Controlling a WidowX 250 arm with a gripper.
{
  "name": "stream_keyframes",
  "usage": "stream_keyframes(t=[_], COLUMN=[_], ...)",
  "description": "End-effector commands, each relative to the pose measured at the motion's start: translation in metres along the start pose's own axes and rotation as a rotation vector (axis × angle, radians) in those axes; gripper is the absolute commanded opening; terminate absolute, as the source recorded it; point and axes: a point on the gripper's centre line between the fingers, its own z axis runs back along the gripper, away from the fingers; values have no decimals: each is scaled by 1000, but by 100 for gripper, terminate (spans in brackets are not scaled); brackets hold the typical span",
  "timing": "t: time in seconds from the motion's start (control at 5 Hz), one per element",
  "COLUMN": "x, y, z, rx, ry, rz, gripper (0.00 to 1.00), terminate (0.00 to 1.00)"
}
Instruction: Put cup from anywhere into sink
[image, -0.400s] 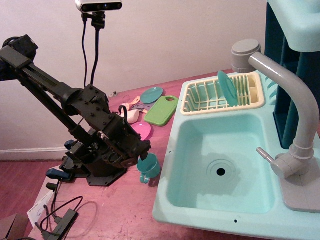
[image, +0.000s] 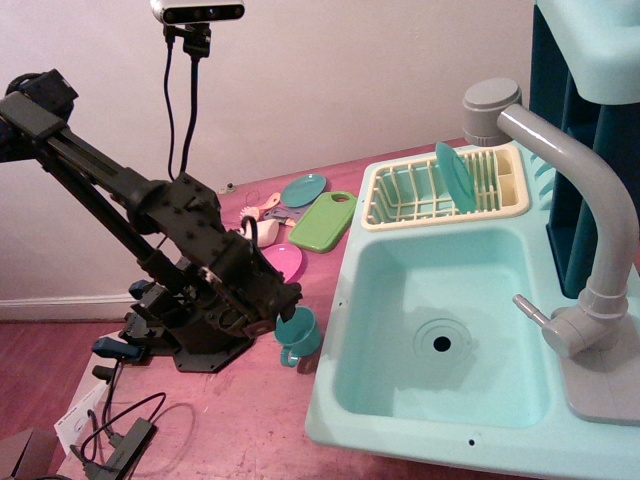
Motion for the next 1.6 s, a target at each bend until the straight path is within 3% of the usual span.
stream_keyframes(t=[0.0,0.4,1.0,1.2,1.4], x=[-8,-2,19,22,25], y=[-8,-7,32,31,34], z=[-12,-26,-34,-37,-31], rx=[-8,-27,1,-5,-5], ry=[-15,-15,-26,-20,5], rz=[34,18,-15,-19,-43], gripper=[100,100,100,0,0], terminate=[0,0,0,0,0])
